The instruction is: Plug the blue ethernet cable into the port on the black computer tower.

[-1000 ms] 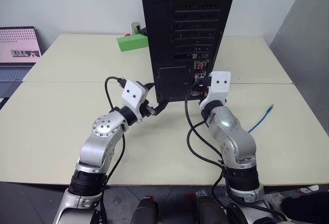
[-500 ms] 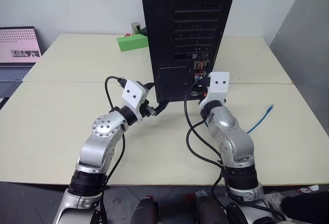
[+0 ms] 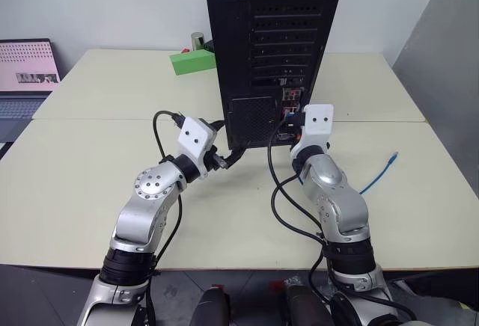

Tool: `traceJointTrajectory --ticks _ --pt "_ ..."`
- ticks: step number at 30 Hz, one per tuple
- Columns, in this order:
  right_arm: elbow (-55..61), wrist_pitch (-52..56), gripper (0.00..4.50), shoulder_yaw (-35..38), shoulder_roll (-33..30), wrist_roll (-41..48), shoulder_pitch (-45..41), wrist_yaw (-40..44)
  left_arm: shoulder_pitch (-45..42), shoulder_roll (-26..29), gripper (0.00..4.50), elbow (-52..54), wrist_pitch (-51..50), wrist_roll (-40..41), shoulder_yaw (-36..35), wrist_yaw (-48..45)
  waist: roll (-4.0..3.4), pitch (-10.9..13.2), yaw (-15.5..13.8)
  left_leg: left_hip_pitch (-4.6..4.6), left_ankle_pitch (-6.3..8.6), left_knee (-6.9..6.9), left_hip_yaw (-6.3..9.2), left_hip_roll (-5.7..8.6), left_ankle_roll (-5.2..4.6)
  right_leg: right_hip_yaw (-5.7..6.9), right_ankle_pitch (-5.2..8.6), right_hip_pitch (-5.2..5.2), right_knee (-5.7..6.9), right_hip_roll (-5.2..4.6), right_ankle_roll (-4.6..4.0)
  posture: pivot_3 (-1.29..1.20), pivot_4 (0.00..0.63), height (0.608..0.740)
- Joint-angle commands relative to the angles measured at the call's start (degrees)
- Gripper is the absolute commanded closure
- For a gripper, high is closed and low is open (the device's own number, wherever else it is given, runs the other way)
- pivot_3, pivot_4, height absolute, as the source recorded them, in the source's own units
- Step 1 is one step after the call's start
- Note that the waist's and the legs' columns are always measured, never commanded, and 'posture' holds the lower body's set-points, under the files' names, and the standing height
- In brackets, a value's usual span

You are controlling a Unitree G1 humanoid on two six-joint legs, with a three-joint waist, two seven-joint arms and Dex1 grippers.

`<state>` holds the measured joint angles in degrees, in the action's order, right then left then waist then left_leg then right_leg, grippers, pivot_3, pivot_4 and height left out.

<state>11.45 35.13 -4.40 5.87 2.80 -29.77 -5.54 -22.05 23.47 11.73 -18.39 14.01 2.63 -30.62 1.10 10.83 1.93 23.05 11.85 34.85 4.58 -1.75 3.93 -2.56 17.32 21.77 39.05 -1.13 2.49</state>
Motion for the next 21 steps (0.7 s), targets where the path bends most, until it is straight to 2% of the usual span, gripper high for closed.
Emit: traceJointTrajectory --ticks 1,13,21 --pt "0.67 -1.25 4.5 -1.0 -0.15 -1.03 -1.49 0.41 0.09 -0.2 0.58 2.71 1.24 -0.28 -0.34 0.02 0.0 0.0 0.0 0.0 0.0 0.0 0.0 0.0 0.0 0.0 0.0 0.0 0.0 0.0 0.0 0.0 0.15 0.74" --pt "-1.86 -0.78 4.5 -1.86 -0.44 -2.63 -3.86 1.63 0.4 -0.52 0.58 3.02 1.77 -0.72 -0.11 0.2 0.0 0.0 0.15 0.0 0.0 0.0 0.0 0.0 0.0 -0.01 0.0 0.01 0.0 0.0 0.0 0.0 0.15 0.74" --pt "-4.47 -0.36 4.5 -1.41 -0.1 -2.34 -7.27 2.74 1.38 -1.8 0.58 3.12 2.82 -1.48 0.3 0.82 0.0 0.0 1.4 -0.03 0.0 -0.01 0.0 -0.03 0.0 -0.02 0.0 0.01 0.04 0.03 0.0 0.0 0.15 0.74"
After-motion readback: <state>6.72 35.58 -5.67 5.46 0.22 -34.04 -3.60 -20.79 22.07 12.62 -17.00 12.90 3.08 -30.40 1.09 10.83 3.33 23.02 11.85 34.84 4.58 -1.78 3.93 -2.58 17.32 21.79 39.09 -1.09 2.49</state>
